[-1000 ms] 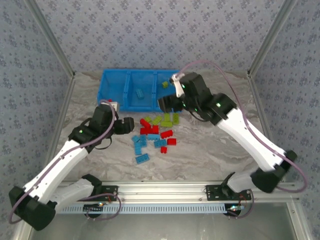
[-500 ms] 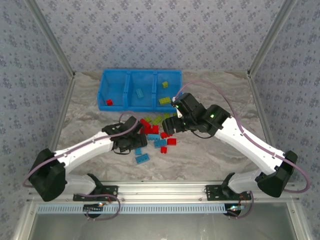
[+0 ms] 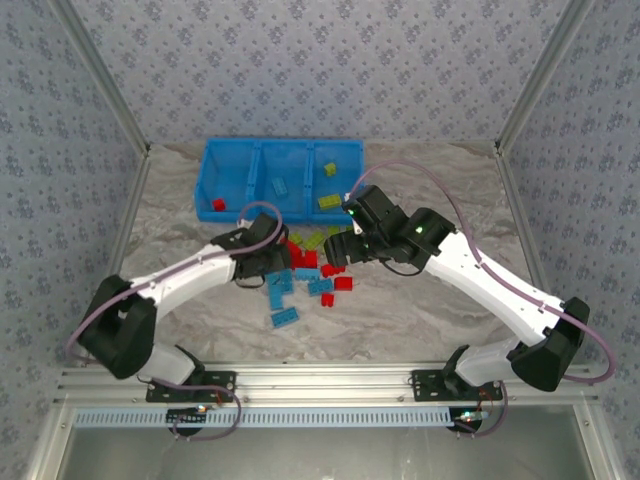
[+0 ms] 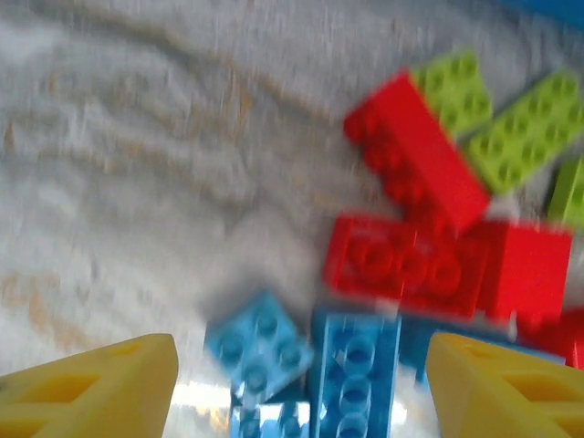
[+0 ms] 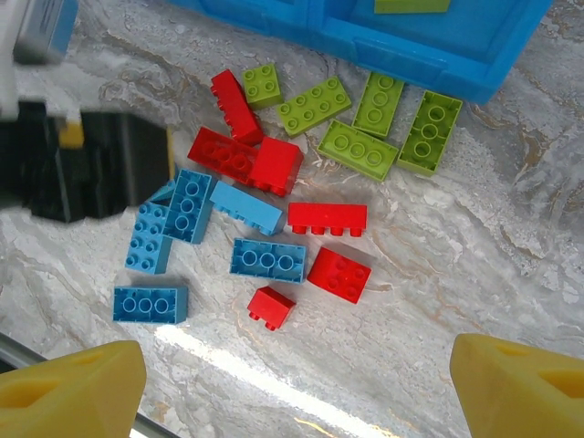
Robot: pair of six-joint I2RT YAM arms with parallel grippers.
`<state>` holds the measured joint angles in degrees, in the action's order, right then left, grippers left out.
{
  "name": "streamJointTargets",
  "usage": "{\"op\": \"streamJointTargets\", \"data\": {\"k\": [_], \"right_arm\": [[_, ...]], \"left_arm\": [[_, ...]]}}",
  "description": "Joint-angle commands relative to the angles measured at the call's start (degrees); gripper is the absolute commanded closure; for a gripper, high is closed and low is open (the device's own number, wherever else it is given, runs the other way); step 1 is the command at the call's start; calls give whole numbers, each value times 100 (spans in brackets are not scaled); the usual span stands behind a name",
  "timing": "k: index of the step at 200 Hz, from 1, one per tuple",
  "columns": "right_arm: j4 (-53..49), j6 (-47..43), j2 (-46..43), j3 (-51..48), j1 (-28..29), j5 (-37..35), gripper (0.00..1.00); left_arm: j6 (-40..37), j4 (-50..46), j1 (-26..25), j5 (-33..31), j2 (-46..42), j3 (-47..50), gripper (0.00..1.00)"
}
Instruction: Sort the legos into containers by color
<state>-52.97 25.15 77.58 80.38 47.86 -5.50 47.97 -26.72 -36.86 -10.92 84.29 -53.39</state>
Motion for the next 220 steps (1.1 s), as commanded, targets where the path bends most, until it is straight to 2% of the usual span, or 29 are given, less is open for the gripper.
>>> {"op": "streamJointTargets", "data": {"k": [1, 26, 82, 120, 168, 194, 220], "right_arm": [[-108, 139, -33, -33, -22, -163, 11], [-88, 210, -82, -108, -27, -188, 11], [-110, 329, -168, -163, -29, -239, 11], [-148, 371, -235, -202, -30, -303, 11], [-80, 396, -204, -219, -26, -312, 11], [-90, 417, -180, -215, -23, -270, 11], [-82, 434, -176, -216, -22, -194, 11]], "left_arm": [[-232, 512, 216, 187, 417, -415, 25], [-151, 717, 407, 511, 1001, -802, 23], [-182, 728, 414, 799, 1844, -1273, 23], [-129, 550, 442, 815, 2047, -1213, 31], [-42, 636, 443, 781, 1921, -941, 52], [-24, 611, 464, 743, 1820, -906, 68], [-45, 538, 497, 721, 1634, -910, 77]]}}
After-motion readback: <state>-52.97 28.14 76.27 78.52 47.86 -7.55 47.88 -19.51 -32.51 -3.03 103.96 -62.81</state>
